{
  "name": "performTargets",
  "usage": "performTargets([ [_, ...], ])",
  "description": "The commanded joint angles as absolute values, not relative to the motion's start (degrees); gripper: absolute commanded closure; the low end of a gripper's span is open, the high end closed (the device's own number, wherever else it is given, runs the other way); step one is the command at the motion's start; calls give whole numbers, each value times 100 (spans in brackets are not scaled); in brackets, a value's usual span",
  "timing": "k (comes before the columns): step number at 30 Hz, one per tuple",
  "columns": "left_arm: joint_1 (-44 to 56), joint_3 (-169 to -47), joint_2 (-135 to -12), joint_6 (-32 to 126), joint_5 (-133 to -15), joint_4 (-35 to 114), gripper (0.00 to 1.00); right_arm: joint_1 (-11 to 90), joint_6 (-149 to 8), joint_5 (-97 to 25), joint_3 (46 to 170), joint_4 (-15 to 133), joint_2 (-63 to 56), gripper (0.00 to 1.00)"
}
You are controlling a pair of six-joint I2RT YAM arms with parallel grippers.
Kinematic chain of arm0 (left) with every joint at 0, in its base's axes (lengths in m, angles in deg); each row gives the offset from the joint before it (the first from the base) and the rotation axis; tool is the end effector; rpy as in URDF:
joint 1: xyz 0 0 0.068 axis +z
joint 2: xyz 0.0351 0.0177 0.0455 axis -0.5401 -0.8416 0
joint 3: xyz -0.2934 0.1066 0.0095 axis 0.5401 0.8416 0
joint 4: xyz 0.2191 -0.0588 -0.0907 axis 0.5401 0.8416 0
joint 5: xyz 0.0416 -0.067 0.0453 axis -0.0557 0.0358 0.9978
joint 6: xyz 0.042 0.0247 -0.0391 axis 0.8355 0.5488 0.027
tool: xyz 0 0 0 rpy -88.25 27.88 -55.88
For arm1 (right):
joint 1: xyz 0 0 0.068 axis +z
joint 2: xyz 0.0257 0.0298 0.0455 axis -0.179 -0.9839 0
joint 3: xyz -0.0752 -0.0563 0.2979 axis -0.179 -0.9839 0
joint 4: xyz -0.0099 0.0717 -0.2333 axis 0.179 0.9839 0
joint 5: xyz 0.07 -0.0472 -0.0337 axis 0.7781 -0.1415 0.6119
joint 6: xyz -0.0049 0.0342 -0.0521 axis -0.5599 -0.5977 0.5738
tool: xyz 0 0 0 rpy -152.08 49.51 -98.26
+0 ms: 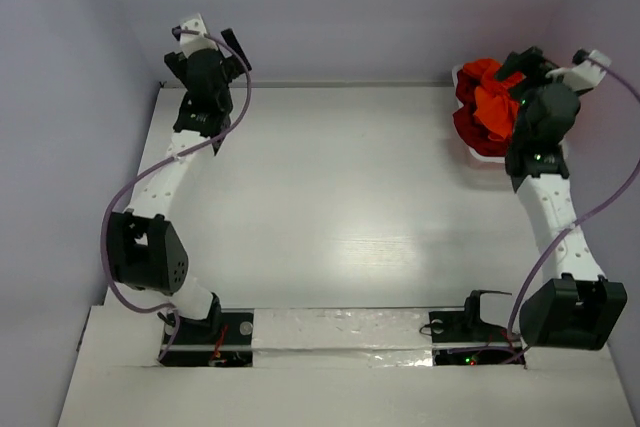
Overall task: Fold and stack the t-shirts
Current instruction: Grab crumpled tshirt from bin with the right arm
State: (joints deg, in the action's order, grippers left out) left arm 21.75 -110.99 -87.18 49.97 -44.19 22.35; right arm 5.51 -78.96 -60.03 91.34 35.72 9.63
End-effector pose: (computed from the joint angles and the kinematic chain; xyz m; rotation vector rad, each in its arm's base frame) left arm 0.3633 -0.0522 0.4332 -0.2774 1.4594 0.0038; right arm 0.2549 -0.0351 0.4456 0.4743 1.2680 -0.0365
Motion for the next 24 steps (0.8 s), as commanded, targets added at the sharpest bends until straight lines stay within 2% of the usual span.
performTargets([
  [1, 1977, -11957, -8655, 3617, -3482, 4842, 1, 583, -9278, -6604, 10920, 7036, 453, 0],
  [2, 2064, -11922, -8411, 3648, -3875, 4564, 1, 583, -9411, -6678, 11320, 7510, 120, 0],
  [3, 2161, -11896, -8321, 3718, -4914, 4457, 1, 583, -9378, -6731, 11663, 7836, -22, 0],
  [5, 2214, -12149, -8398, 3886, -5363, 4813, 1, 583, -9281, -6854, 12254, 8314, -216, 0],
  [7, 2162, -12781, -8601, 3834, -5372, 5332, 1, 583, -9526, -6916, 12308, 8341, -235, 0],
  [11, 2091, -13581, -9075, 4026, -5681, 6211, 1, 583, -9202, -6241, 12492, 8216, -287, 0],
  [14, 1968, -14171, -9243, 4141, -5347, 6713, 1, 521, -8956, -5967, 13841, 9575, -1417, 0],
  [15, 1907, -14320, -9252, 4132, -5355, 6750, 1, 521, -8912, -6010, 15082, 10111, -1874, 0],
  [16, 1907, -14391, -9261, 4097, -5381, 6811, 1, 521, -8955, -6193, 15703, 11117, -2766, 0],
  [19, 1748, -14716, -9375, 3887, -5495, 7092, 1, 521, -8824, -6204, 17181, 11820, -3669, 0],
  [22, 1486, -14814, -9472, 3834, -5934, 7119, 1, 390, -8946, -6143, 17283, 11699, -3987, 1],
  [23, 1407, -14831, -9472, 3833, -5953, 7110, 1, 337, -9008, -5881, 17239, 11550, -4066, 3],
  [24, 1275, -14840, -9454, 3825, -5935, 7119, 1, 284, -9182, -5766, 17213, 11523, -4110, 9],
])
